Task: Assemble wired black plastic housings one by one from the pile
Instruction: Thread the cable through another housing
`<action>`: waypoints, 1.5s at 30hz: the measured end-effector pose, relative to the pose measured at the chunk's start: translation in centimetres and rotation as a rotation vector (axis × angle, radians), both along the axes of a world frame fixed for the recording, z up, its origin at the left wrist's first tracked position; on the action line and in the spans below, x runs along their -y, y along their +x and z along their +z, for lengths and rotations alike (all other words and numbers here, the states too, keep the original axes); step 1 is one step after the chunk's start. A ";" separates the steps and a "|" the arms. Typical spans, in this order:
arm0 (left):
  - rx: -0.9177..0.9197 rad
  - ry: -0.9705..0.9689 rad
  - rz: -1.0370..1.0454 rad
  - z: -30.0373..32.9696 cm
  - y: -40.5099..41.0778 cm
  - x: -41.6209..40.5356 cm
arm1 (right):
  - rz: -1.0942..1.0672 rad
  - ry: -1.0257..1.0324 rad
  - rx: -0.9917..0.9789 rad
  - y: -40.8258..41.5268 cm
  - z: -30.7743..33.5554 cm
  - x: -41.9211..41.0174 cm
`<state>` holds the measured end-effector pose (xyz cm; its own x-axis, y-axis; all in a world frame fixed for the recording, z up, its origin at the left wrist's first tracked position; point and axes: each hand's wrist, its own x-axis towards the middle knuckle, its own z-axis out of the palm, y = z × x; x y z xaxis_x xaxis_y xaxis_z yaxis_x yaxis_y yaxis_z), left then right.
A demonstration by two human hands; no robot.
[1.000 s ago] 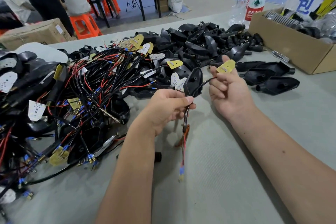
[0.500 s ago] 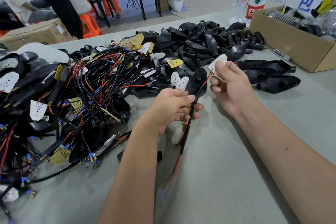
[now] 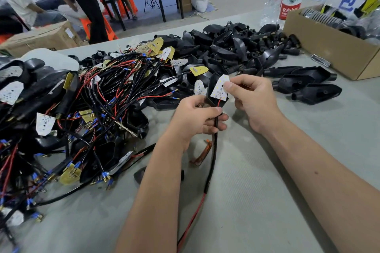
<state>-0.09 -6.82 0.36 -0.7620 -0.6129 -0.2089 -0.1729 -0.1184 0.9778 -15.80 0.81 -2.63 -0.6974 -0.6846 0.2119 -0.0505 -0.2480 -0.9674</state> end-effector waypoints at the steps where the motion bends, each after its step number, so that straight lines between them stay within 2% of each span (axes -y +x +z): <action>1: -0.003 -0.007 0.011 0.0 0.0 0.0 | 0.013 0.007 -0.002 0.0 0.1 -0.1; 4: -0.035 0.003 0.080 0.0 -0.2 0.0 | 0.028 0.028 -0.066 0.1 0.1 0.0; 8: -0.058 0.030 0.136 0.1 -0.3 0.0 | 0.009 0.058 -0.287 0.6 0.0 0.1; 15: -0.028 -0.010 0.110 0.1 -0.3 0.0 | 0.124 0.123 -0.318 0.6 0.1 0.1; 20: -0.041 -0.046 0.120 0.0 -0.3 0.1 | 0.028 0.082 -0.439 1.6 0.5 0.1; 25: -0.037 -0.057 0.146 0.0 -0.4 0.3 | -0.026 0.036 -0.239 2.2 0.2 0.4; 28: -0.054 -0.019 0.147 0.1 -0.4 0.4 | -0.004 0.040 -0.191 2.1 0.1 0.5; 33: -0.079 -0.108 0.302 -0.3 -0.7 1.0 | 0.067 0.054 -0.101 2.9 0.1 0.7; 35: -0.160 -0.087 0.452 -0.2 -0.4 1.6 | 0.156 0.094 -0.029 3.2 0.4 0.7; 40: -0.374 -0.014 0.788 0.2 1.4 3.8 | 0.606 0.323 0.013 4.0 1.1 0.2; 45: -0.443 -0.041 0.891 0.1 2.5 5.0 | 0.678 0.319 0.130 3.3 1.2 0.0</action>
